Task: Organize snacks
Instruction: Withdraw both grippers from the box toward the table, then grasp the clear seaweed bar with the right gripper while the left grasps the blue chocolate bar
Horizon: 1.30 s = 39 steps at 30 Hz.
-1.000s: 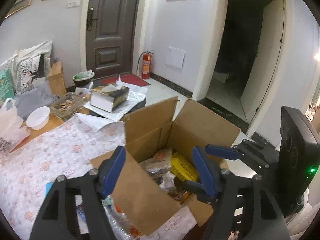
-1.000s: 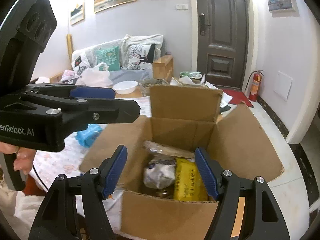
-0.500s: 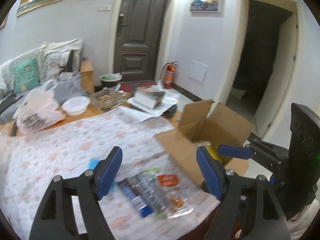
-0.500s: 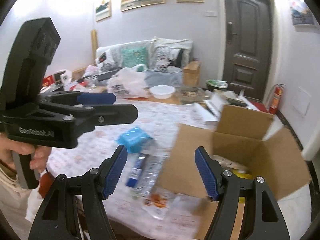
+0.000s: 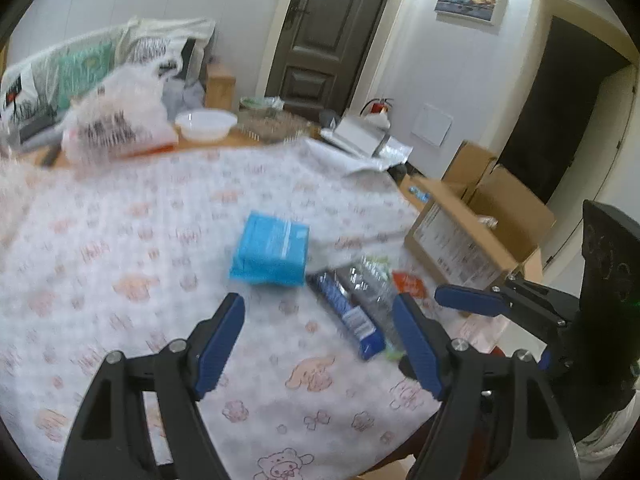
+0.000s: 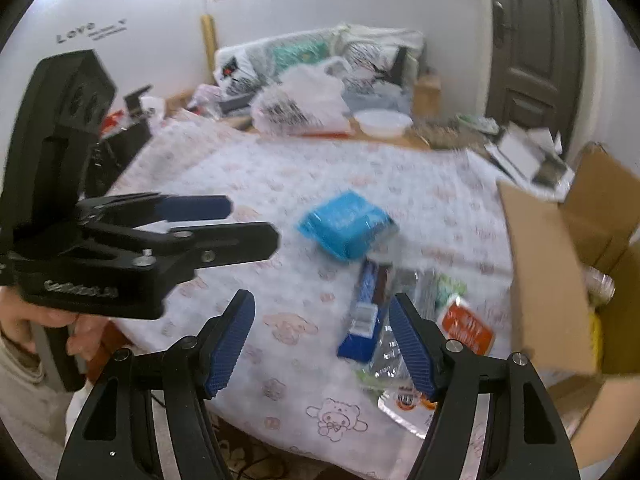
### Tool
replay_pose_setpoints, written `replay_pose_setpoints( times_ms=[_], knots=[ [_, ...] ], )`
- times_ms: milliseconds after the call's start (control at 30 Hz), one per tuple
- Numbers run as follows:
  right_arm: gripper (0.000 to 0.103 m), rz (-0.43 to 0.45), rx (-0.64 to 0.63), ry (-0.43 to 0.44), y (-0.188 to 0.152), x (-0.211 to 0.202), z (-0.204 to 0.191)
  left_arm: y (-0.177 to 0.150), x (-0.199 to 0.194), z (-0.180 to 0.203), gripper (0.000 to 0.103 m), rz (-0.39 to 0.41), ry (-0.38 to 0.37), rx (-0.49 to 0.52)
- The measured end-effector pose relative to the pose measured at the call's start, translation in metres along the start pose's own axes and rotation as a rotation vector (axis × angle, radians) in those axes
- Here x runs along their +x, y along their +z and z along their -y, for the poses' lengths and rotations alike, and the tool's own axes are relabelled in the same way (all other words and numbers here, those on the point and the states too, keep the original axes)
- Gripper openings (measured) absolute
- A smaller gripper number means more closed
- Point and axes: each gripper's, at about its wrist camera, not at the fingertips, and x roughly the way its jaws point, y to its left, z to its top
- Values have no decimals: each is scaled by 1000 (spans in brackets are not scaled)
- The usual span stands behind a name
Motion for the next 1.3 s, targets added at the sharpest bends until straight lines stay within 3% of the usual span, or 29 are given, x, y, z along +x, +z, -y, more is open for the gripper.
replay_pose_setpoints(
  times_ms=[333,400,433,533,767,800,867,967,1133,1300],
  knots=[
    [58,-76,59,-186,-34,44,39,-19,63,0,54,-112,-93,-64],
    [51,-84,45,-199,-37,49,41,-18,73,6,54,-127,-101,-52],
    [42,-95,40,-195,-38,52,41,-17,77,8,53,-134,-105,-49],
    [36,-98,22,-196,-40,51,42,-14,87,14,53,-150,-106,-44],
    [35,-85,21,-201,-46,37,44,-7,114,31,53,-168,-16,-19],
    [35,-81,21,-209,-47,35,44,-7,116,33,50,-160,2,-10],
    [35,-71,14,-231,-49,32,45,-6,120,39,31,-149,68,35],
    [35,-67,26,-217,-51,30,49,-6,122,42,25,-155,66,53],
    [35,-52,28,-183,-51,25,48,-14,107,36,20,-158,91,101],
    [35,-47,30,-117,-45,25,36,-33,72,12,17,-159,122,88]
  ],
)
